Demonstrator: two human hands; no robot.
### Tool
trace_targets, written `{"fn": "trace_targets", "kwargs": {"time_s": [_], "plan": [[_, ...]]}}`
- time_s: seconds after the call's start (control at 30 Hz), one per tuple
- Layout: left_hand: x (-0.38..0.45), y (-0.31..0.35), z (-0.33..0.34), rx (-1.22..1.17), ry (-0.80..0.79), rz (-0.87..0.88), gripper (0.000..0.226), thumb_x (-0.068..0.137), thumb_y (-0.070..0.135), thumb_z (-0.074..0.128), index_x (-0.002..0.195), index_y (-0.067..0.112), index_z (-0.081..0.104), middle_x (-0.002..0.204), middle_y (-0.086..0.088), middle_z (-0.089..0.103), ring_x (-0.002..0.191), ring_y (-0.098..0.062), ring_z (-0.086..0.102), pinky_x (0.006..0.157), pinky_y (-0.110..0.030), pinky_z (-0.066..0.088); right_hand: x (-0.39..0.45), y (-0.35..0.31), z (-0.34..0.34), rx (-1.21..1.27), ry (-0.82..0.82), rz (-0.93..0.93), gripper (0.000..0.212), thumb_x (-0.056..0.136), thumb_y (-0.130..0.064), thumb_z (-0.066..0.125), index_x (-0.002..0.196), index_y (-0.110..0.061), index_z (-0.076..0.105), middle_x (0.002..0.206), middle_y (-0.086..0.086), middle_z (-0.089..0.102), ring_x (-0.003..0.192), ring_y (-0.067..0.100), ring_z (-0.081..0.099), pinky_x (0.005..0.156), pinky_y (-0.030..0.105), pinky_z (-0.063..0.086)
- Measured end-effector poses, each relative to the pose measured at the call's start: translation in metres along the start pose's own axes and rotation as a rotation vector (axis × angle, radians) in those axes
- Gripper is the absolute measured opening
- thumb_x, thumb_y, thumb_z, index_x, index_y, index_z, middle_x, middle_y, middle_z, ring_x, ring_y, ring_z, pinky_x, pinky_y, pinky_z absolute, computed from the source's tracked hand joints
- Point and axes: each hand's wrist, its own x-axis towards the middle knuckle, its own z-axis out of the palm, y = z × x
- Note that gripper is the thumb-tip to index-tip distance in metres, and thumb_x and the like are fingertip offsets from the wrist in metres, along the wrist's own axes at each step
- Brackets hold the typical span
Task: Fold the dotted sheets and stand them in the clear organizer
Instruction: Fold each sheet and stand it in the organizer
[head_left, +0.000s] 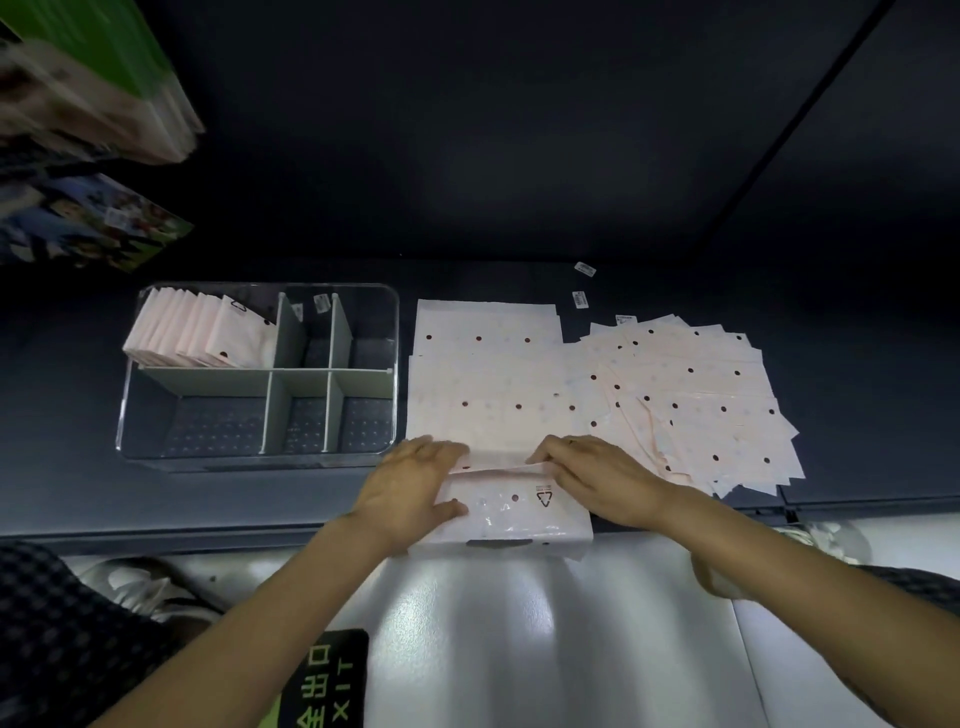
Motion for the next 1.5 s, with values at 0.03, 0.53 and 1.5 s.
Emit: {"fn": "trace_targets", "kwargs": {"time_s": [0.03, 0.53, 1.5], "plan": [[0.0, 0.001, -0.004, 0.001, -0.03, -0.007, 0.06, 0.089, 0.046, 0.058, 0.141, 0.03, 0.034, 0.142, 0.004, 0.045, 0.132, -0.019, 0.038, 0.107, -0.031, 0.033, -0.003, -0.001, -0.004, 0.041, -0.035, 0.004, 0.013, 0.099, -0.026, 0.033, 0.106, -0.025, 0.044, 0.083, -0.009, 0.055, 0.082, 0.012, 0.049, 0.075, 0.031, 0.042], [0.002, 0.029, 0.016, 0.136, 0.263, 0.135, 0.064, 0.097, 0.039, 0.045, 0.15, 0.013, 0.02, 0.159, -0.006, 0.008, 0.147, -0.021, 0.002, 0.117, -0.034, -0.008, 0.069, 0.007, -0.024, -0.009, 0.015, 0.251, 0.023, 0.099, -0.018, 0.033, 0.103, -0.014, 0.055, 0.084, -0.003, 0.053, 0.104, 0.021, 0.044, 0.079, 0.03, 0.037], [0.021, 0.018, 0.054, 0.323, -0.016, 0.037, 0.065, 0.087, 0.072, 0.009, 0.133, 0.05, -0.031, 0.15, -0.017, -0.034, 0.133, -0.036, -0.038, 0.114, -0.052, -0.017, -0.006, 0.034, 0.037, 0.285, 0.4, 0.226, 0.048, 0.095, -0.019, 0.054, 0.139, -0.011, 0.038, 0.145, -0.001, 0.038, 0.132, 0.013, 0.036, 0.106, 0.016, 0.026]]}}
